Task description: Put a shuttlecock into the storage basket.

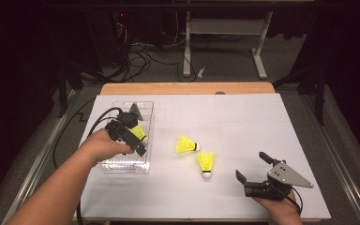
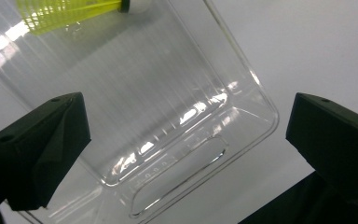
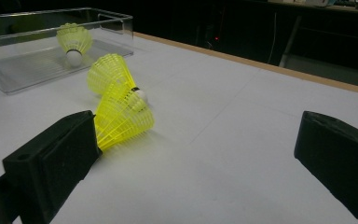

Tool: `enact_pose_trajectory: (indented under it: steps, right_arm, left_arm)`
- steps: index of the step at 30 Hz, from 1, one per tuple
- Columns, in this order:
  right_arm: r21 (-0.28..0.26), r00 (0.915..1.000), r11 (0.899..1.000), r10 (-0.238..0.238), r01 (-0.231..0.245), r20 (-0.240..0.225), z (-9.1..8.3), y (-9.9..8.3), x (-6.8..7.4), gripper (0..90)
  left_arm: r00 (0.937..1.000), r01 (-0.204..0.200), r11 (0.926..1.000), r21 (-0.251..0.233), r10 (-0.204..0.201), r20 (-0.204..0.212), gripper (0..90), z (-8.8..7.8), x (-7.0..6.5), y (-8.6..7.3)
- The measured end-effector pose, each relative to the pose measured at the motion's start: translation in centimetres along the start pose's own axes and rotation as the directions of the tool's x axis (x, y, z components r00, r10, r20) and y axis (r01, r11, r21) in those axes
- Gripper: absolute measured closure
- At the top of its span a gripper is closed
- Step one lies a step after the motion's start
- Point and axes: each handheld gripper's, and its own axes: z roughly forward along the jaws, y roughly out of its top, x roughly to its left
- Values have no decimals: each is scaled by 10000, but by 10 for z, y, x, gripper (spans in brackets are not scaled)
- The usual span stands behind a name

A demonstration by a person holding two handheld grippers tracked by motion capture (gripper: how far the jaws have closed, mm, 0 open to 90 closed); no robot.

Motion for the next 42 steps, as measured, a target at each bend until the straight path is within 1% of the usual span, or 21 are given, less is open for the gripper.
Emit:
enact_pose_trajectory:
  steps: [3, 4, 7, 12, 15, 19, 24, 27, 28, 29, 32, 37, 38, 42]
  right_arm:
    - [-29, 10000, 10000, 41, -41, -20, 0, 0, 0, 3]
    - [-8, 10000, 10000, 79, -79, -10, 0, -1, 0, 3]
    - [10, 10000, 10000, 67, -67, -19, 1, -1, -1, 3]
    - [14, 10000, 10000, 27, -27, -45, 2, -1, -1, 3]
    - [50, 10000, 10000, 8, -8, -19, 3, -1, -2, 3]
    - [49, 10000, 10000, 7, -7, -15, 3, -1, -1, 3]
    - [61, 10000, 10000, -31, 31, -6, 2, -2, -2, 3]
    - [77, 10000, 10000, -10, 10, 3, 2, -2, -2, 3]
    - [78, 10000, 10000, -15, 15, -10, 2, -2, -2, 3]
    - [78, 10000, 10000, -15, 15, -10, 2, -2, -2, 3]
    - [80, 10000, 10000, -39, 39, -10, 2, -2, -1, 3]
    - [58, 10000, 10000, -15, 15, 18, 1, -2, -2, 2]
    - [61, 10000, 10000, -7, 7, 28, 1, -2, -2, 2]
    - [67, 10000, 10000, 18, -19, 44, 1, -2, -3, 3]
  left_arm:
    - [9999, -127, 9999, 61, 126, 60, 7, 2, -5, -1]
    - [9996, -273, 9995, 161, 274, 0, 7, 4, -8, -2]
    - [9993, -372, 9991, 216, 372, 8, 7, 6, -11, -3]
    - [9985, -542, 9984, 141, 541, 28, 7, 9, -17, -5]
    - [9982, -599, 9981, 150, 599, -6, 7, 9, -18, -5]
    - [9976, -691, 9976, 110, 690, 59, 7, 8, -21, -5]
    - [9960, -890, 9959, 168, 889, 48, 7, 8, -28, -5]
    - [9949, -1001, 9948, 160, 1000, 109, 7, 9, -32, -3]
    - [9936, -1122, 9935, 213, 1120, 107, 7, 9, -35, -2]
    - [9936, -1122, 9935, 213, 1120, 107, 7, 9, -35, -2]
    - [9922, -1242, 9921, 199, 1239, 126, 7, 9, -41, 1]
    - [9888, -1487, 9885, 265, 1483, 168, 7, 10, -53, 7]
    - [9875, -1570, 9873, 224, 1567, 158, 7, 9, -57, 10]
    - [9855, -1691, 9854, 195, 1687, 200, 7, 7, -62, 14]
